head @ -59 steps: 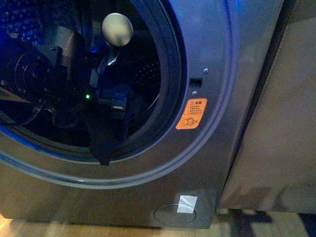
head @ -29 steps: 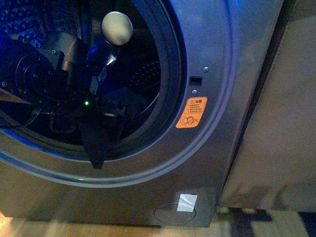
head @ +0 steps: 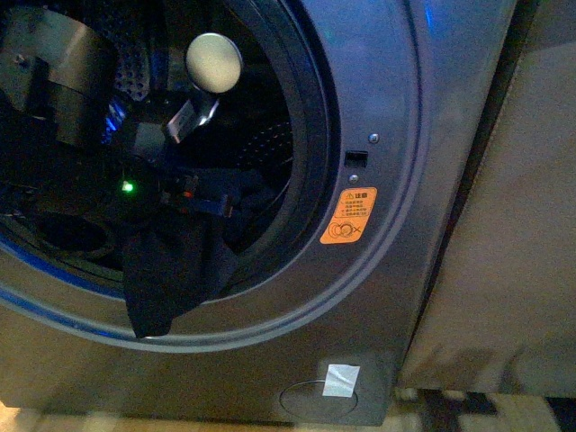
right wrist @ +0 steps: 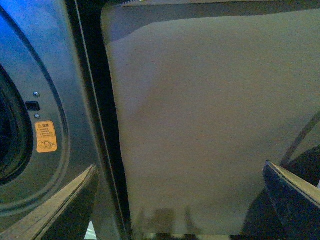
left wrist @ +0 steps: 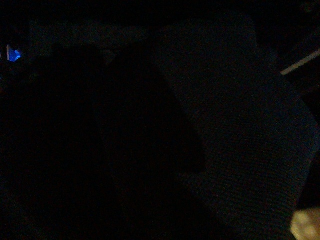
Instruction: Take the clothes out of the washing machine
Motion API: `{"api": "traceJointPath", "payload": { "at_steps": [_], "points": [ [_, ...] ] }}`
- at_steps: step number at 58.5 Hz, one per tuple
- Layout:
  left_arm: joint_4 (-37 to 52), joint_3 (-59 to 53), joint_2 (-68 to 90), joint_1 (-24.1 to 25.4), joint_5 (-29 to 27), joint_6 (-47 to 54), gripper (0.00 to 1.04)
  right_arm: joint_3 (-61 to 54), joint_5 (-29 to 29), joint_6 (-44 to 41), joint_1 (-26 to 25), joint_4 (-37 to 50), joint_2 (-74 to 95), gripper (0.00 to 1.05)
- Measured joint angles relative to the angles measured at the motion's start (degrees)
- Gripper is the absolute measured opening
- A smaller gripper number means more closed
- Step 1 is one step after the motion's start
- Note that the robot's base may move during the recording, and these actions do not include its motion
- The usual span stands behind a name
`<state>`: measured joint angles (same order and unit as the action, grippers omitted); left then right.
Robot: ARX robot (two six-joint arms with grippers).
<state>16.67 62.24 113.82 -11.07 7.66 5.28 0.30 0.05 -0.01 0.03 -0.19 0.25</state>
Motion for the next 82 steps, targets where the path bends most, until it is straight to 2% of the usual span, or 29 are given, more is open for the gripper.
{"api": "traceJointPath", "payload": {
  "at_steps": [18, 28, 42, 49, 58, 68, 82],
  "points": [
    [3.4, -15.1, -15.9, -0.1, 5.7, 0.3, 0.07, 0.0, 0.0, 0.0, 0.0, 0.0, 0.0, 0.97],
    [4.5, -22.6, -27.4, 1.7, 10.3, -0.2, 0.07, 0.0, 0.0, 0.0, 0.0, 0.0, 0.0, 0.97],
    [4.0, -25.8, -43.5, 6.9, 18.8, -2.8, 0.07, 0.0, 0.0, 0.0, 0.0, 0.0, 0.0, 0.97],
    [0.7, -24.5, -56.9, 8.5, 25.4, -4.3, 0.07, 0.0, 0.0, 0.0, 0.0, 0.0, 0.0, 0.97],
    [-1.1, -19.6, -61.7, 8.6, 27.3, -5.4, 0.07, 0.0, 0.0, 0.0, 0.0, 0.0, 0.0, 0.97],
    [-3.0, -11.1, -62.0, 5.0, 26.6, -5.4, 0.07, 0.0, 0.0, 0.0, 0.0, 0.0, 0.0, 0.97],
    [-7.4, 2.9, -55.4, -7.8, 19.0, -3.1, 0.07, 0.0, 0.0, 0.0, 0.0, 0.0, 0.0, 0.97]
  ]
}}
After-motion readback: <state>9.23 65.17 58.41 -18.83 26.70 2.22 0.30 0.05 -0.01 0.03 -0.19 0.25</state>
